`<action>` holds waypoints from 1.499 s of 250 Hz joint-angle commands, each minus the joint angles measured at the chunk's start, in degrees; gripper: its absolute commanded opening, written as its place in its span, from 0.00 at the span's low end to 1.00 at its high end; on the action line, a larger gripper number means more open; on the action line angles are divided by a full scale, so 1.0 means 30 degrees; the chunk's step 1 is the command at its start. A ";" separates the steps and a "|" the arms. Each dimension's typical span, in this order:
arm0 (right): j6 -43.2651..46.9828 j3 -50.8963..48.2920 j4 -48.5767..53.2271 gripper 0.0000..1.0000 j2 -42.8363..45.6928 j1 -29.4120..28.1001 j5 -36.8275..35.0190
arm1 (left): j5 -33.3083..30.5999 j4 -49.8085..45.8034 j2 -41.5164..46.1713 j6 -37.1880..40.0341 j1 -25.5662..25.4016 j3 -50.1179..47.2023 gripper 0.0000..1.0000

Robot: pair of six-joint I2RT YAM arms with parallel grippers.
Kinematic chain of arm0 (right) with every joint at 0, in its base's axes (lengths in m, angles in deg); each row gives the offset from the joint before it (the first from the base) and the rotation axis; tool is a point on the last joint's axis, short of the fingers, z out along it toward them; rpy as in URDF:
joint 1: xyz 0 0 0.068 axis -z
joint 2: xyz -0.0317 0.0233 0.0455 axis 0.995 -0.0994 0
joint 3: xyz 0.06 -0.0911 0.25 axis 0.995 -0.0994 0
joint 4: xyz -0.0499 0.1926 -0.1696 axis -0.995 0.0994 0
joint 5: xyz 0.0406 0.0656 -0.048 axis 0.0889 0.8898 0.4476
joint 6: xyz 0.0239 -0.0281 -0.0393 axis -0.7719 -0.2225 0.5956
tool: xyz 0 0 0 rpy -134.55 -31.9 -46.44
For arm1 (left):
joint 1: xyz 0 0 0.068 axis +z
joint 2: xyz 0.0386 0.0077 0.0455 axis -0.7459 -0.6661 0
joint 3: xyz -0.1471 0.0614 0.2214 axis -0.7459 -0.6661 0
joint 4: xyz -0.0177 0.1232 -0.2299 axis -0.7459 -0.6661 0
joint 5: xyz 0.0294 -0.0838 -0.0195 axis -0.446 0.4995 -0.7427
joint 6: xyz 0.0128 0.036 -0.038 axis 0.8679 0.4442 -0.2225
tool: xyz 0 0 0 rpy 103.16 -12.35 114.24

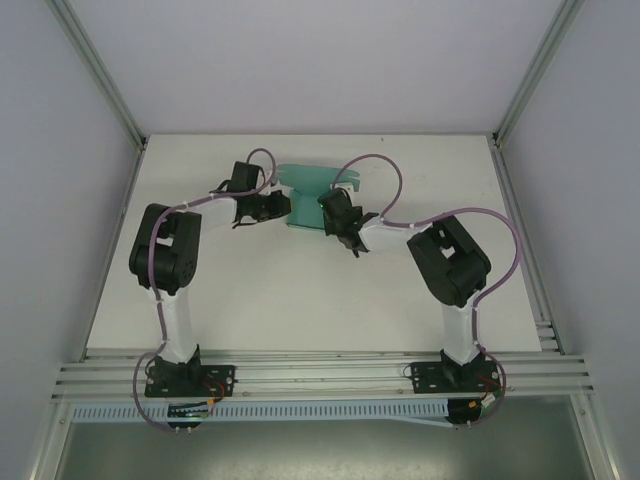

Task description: Assemble paper box

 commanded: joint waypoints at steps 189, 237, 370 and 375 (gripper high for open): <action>0.0237 -0.0019 0.1122 0.00 0.0280 -0.1259 0.0692 | -0.7837 -0.5129 -0.0915 0.0575 -0.2474 0.0694 0.27; 0.0396 -0.0116 0.0992 0.00 0.0318 -0.1307 0.0806 | -0.6197 -0.3578 -0.0627 0.2331 -0.2474 0.0202 0.38; 0.0244 0.0825 0.2001 0.00 -0.0209 -0.1400 0.1088 | -0.5960 -0.1955 -0.0519 0.3069 -0.2927 0.0020 0.32; 0.0185 0.0936 0.2147 0.00 -0.0261 -0.1387 0.1121 | -0.5946 -0.1987 -0.0434 0.3108 -0.2942 0.0013 0.33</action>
